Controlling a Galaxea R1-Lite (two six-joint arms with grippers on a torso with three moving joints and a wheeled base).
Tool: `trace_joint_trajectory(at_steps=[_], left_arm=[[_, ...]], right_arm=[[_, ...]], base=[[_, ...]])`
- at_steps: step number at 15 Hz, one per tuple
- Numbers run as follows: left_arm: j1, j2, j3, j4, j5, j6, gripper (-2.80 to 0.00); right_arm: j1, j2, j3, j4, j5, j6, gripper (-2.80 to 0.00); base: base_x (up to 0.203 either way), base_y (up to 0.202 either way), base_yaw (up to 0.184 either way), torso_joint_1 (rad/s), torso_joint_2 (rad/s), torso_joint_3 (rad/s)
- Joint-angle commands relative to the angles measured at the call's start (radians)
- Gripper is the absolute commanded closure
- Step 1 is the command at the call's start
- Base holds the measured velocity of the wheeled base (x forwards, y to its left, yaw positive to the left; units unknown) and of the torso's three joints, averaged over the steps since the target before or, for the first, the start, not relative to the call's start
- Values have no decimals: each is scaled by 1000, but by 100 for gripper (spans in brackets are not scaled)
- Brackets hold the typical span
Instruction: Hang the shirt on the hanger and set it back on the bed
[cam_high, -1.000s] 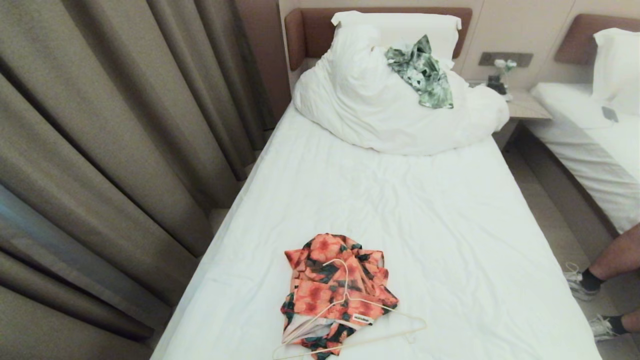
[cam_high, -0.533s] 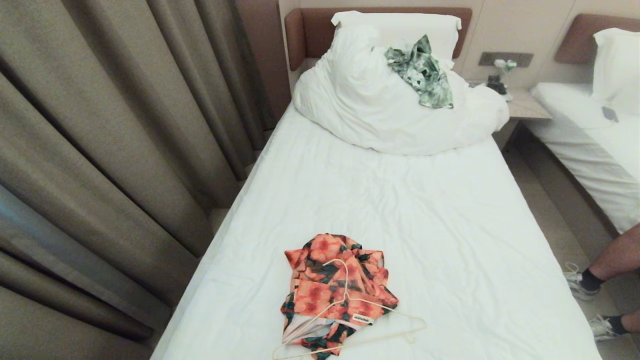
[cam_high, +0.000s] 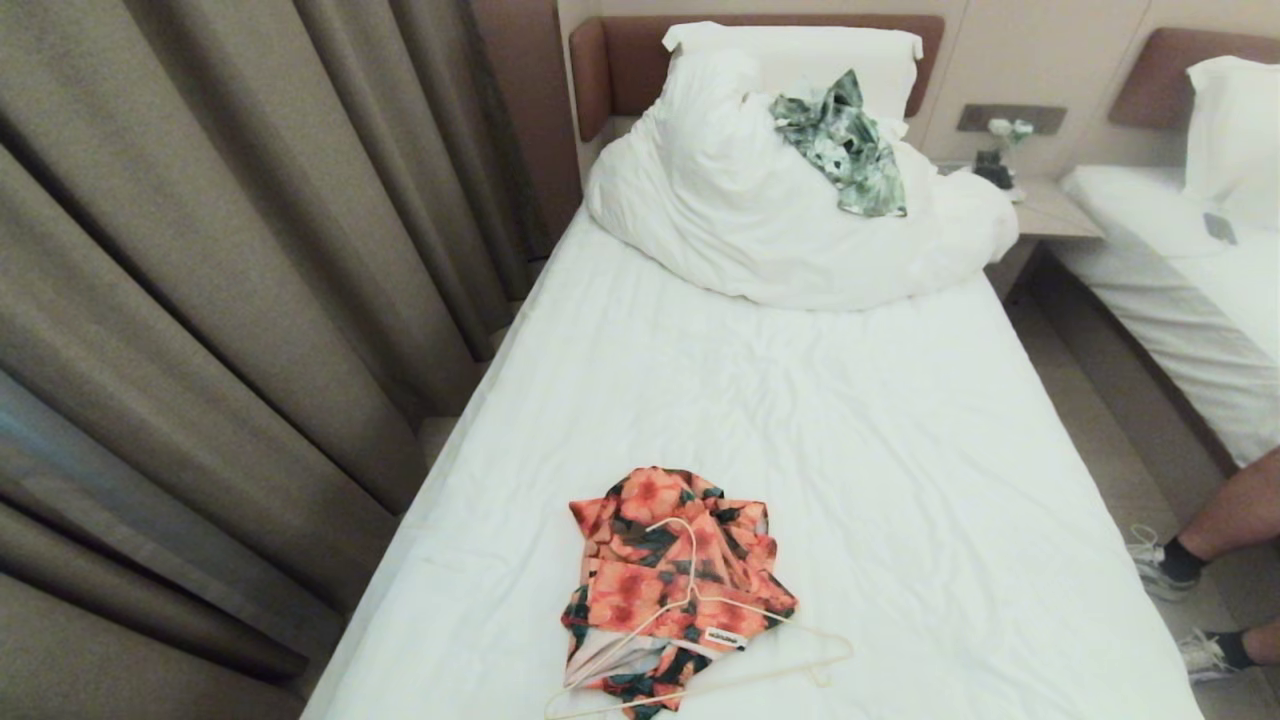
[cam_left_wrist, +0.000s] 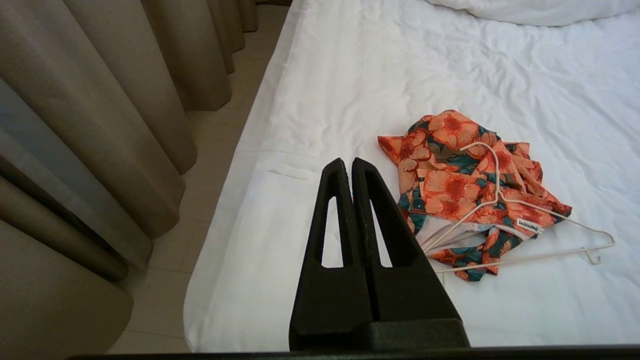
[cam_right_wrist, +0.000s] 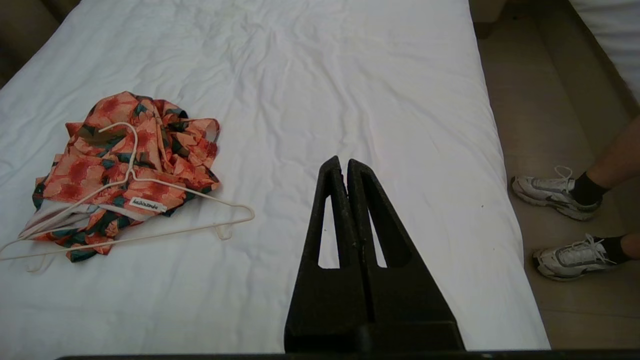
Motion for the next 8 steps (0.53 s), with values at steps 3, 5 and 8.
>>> trace_joint_trajectory(at_steps=[3, 5, 8], left_arm=[[0, 2, 0, 0, 0, -1, 0], [0, 2, 0, 0, 1, -1, 0], [0, 2, 0, 0, 0, -1, 0]], right_arm=[[0, 0, 2, 0, 0, 0, 0], [0, 0, 2, 0, -2, 1, 0], [0, 0, 2, 0, -2, 1, 0]], base=[[0, 0, 0, 0, 0, 0], [0, 0, 0, 0, 0, 0], [0, 0, 0, 0, 0, 0]])
